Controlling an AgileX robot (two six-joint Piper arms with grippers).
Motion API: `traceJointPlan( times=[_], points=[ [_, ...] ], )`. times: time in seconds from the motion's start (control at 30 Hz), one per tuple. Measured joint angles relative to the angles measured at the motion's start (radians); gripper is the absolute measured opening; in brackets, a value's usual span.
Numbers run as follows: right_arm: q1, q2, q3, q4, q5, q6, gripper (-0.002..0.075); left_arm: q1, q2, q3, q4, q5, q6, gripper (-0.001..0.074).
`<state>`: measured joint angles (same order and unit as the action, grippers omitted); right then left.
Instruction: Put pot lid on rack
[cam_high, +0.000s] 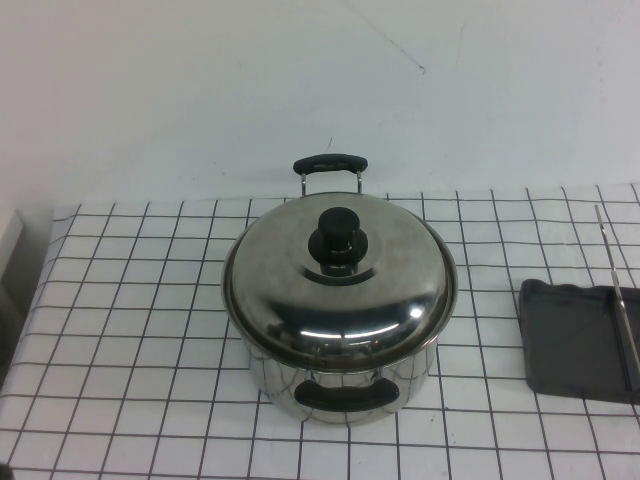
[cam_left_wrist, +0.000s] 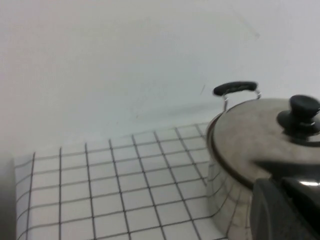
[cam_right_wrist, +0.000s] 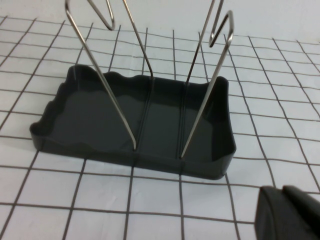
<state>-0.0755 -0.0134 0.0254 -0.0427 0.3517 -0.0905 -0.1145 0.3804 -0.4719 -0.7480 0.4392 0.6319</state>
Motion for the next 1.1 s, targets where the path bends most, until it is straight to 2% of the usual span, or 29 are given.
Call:
traceJointPlan(
  times=[0.07,0.13,0.2,0.27,0.37,0.43,0.57,1.1],
  points=[
    [0.000,0.000,0.000,0.000,0.000,0.000,-0.0002,-0.017,0.049,-0.024,0.129,-0.009,-0.134,0.0014],
    [0.000,0.000,0.000,0.000,0.000,0.000,-0.0002,-0.065,0.087,-0.032,0.276,-0.048,-0.295,0.0068],
    [0.000,0.000,0.000,0.000,0.000,0.000,-0.0002,-0.133,0.117,-0.031,0.412,-0.102,-0.436,0.0160],
    [0.000,0.000,0.000,0.000,0.000,0.000,-0.0002,-0.229,0.145,-0.031,0.565,-0.175,-0.601,0.0276],
    [0.000,0.000,0.000,0.002,0.000,0.000,-0.0002,-0.379,0.200,-0.032,0.770,-0.298,-0.824,0.0411],
    [0.000,0.000,0.000,0.002,0.000,0.000,-0.0002,-0.449,0.251,-0.034,0.869,-0.380,-0.921,0.0451],
    [0.000,0.000,0.000,0.002,0.000,0.000,-0.0002,-0.509,0.399,-0.036,0.931,-0.551,-0.968,0.0479],
    [0.000,0.000,0.000,0.002,0.000,0.000,-0.0003,-0.510,0.971,-0.217,1.052,-0.945,-0.987,0.0491]
  ],
)
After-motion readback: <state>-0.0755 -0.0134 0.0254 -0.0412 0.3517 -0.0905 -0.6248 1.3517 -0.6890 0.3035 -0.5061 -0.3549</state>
